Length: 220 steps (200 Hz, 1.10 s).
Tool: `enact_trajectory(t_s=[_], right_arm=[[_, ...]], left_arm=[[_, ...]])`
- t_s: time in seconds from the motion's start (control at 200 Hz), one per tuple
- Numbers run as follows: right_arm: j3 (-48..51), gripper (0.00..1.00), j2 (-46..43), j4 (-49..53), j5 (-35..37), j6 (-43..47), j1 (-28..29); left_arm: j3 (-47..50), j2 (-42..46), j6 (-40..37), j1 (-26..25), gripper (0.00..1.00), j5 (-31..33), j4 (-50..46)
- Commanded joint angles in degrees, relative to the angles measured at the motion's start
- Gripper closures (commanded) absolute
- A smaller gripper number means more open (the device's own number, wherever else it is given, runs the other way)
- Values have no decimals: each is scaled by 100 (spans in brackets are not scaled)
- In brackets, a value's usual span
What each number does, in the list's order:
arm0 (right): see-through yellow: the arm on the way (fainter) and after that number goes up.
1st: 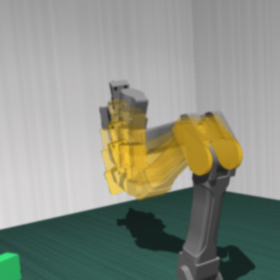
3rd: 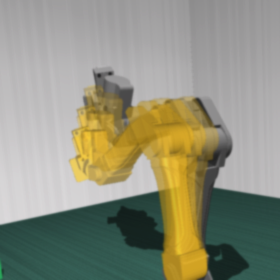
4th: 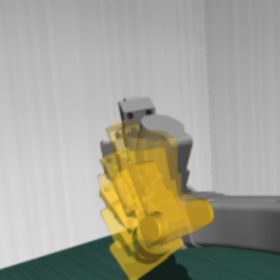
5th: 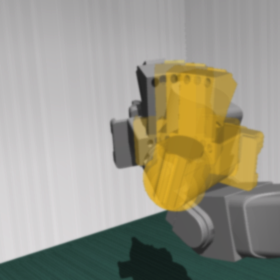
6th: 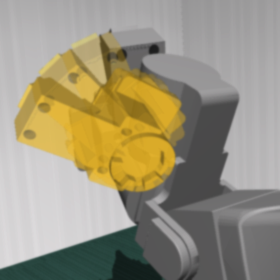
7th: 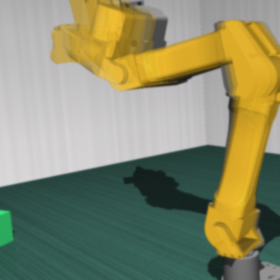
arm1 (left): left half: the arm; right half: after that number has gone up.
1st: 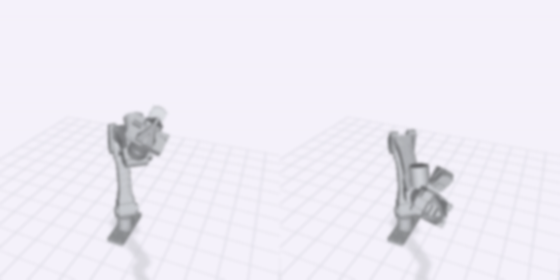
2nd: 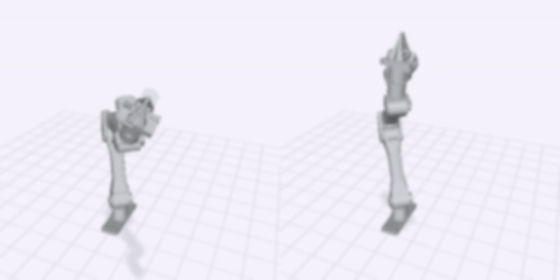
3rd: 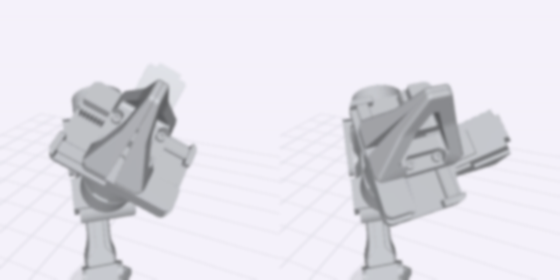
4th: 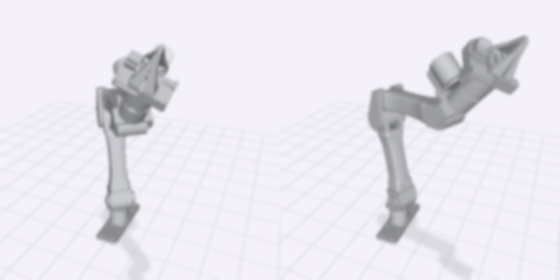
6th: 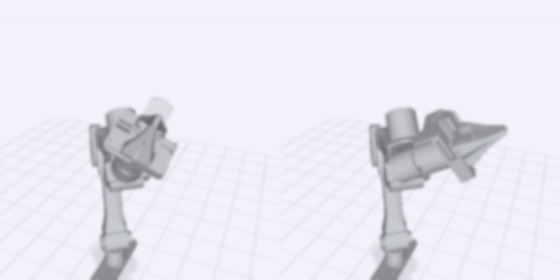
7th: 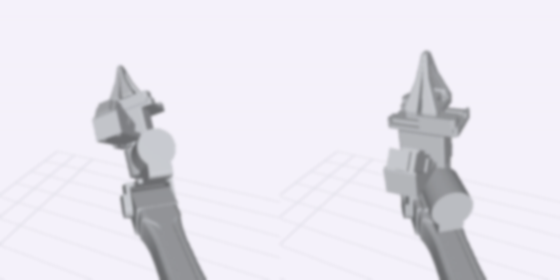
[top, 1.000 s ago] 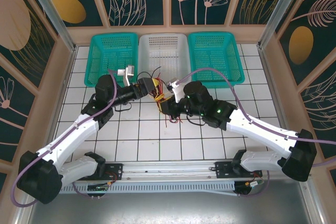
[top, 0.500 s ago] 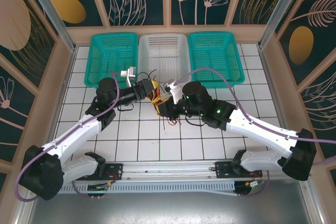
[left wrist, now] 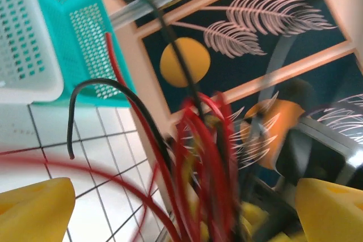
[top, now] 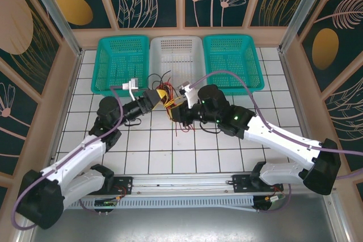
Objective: Untangle the cables
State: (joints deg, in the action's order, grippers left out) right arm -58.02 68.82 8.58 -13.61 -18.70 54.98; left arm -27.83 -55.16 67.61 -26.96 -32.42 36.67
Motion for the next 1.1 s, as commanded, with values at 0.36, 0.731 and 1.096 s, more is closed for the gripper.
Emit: enact_trajectory(t_s=[0.36,0.731,1.096], right_arm=[[-467,85,77,-294,-649,-348,-137],[-548,86,214,97,-678,-234,-66],[-677,86,350,144,-938,-305,-90]], left_arm=[[-502,-158,-1353,-20,1,-651,-528],[-881,-197,-2201,-21,1,-824,-1095],[-742,537,-3013,-20,1,-701,-1531]])
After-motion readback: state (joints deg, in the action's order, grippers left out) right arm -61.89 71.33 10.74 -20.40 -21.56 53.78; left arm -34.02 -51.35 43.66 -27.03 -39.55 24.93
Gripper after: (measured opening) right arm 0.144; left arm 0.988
